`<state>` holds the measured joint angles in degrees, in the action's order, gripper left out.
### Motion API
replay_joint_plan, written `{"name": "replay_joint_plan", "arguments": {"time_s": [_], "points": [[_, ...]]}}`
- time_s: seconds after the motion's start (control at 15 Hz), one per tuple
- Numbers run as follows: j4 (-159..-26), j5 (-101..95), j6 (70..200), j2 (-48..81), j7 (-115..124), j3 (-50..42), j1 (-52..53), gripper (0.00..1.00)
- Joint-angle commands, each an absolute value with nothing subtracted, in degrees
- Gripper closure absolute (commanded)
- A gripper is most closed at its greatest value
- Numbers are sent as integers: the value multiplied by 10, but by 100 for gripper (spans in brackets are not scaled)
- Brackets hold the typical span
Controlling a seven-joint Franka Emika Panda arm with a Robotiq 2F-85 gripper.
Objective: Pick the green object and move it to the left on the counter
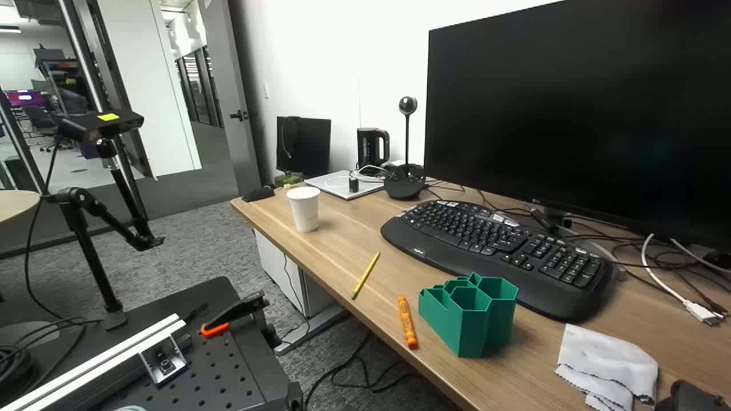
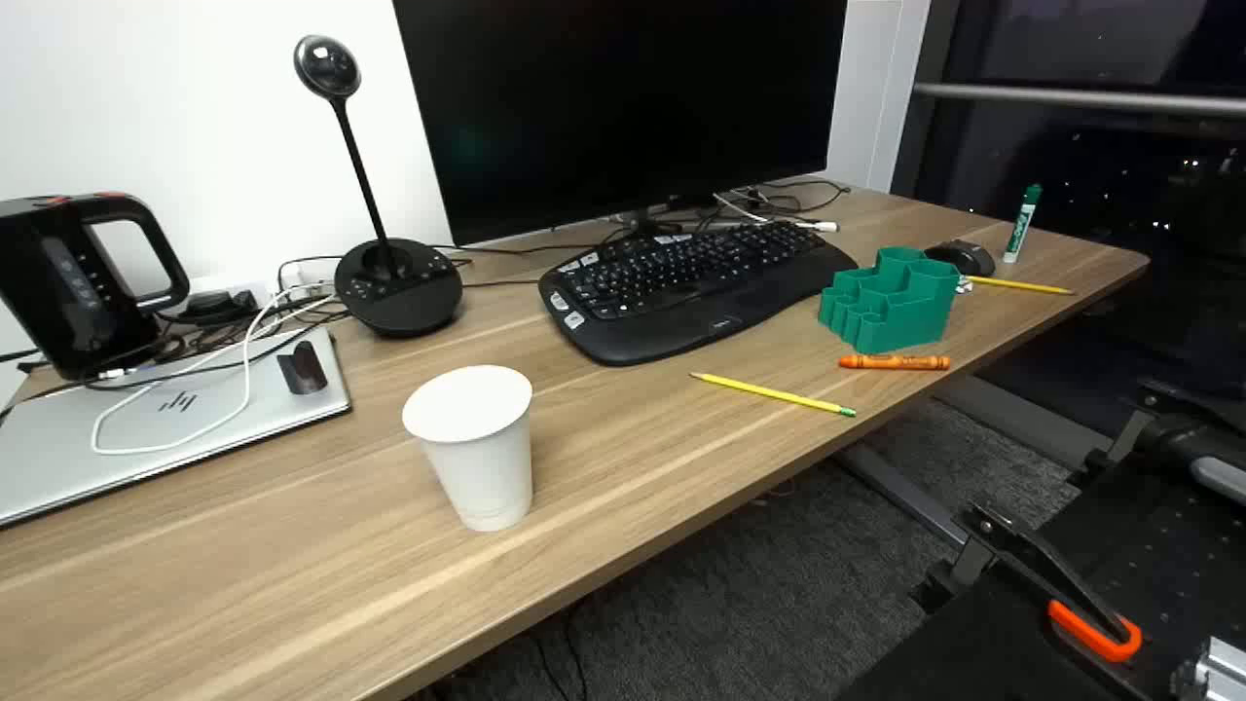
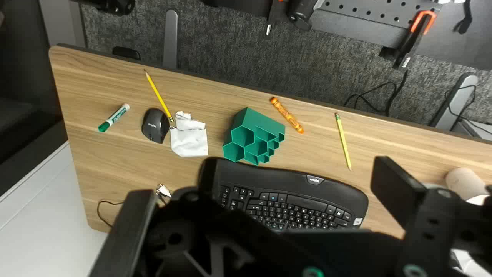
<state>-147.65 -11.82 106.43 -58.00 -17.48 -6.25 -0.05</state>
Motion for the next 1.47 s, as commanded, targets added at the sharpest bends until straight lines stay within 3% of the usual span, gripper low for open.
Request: {"name": "replay_joint_plan", "arguments": {"time_s": [0.0,0.67,1.4], "points": [[-1475,-122,1063,-580,-171,-66,5,0],[-1474,-112,1071,-576,-168,-69,9,0],[-1352,-94,1236,-202,-88,-102,-34,0]]}}
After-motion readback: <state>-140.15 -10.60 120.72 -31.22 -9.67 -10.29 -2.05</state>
